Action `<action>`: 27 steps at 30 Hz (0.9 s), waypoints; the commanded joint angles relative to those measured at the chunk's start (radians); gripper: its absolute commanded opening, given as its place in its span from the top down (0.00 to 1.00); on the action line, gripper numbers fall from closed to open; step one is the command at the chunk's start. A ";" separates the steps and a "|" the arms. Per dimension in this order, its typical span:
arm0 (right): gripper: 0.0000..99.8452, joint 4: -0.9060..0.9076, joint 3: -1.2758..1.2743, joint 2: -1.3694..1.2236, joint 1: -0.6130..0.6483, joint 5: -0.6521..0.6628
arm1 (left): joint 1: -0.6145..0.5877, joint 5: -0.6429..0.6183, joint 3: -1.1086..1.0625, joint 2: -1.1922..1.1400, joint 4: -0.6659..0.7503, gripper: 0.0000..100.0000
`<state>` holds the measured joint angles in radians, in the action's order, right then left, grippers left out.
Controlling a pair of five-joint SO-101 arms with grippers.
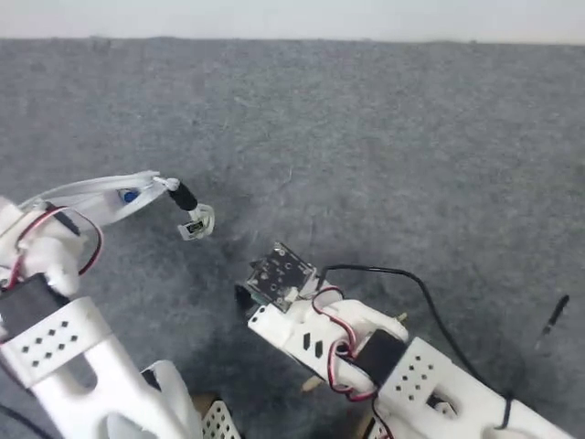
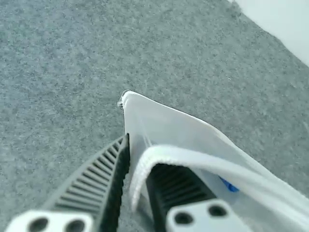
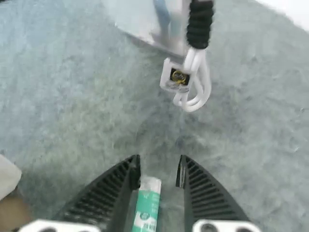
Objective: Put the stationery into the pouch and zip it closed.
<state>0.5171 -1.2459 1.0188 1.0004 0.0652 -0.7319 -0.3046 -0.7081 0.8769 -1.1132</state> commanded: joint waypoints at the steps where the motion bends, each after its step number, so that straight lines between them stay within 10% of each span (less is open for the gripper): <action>1: 0.88 0.050 0.132 -0.134 0.012 -0.014 | -0.003 -0.020 0.021 0.002 0.040 0.99; 27: 0.88 0.320 0.657 -0.924 0.010 -0.112 | -0.002 -0.020 0.019 0.002 0.040 0.99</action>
<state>0.7702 -0.6997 0.1120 1.0019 0.0115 -0.7334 -0.3107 -0.7081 0.8769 -1.1132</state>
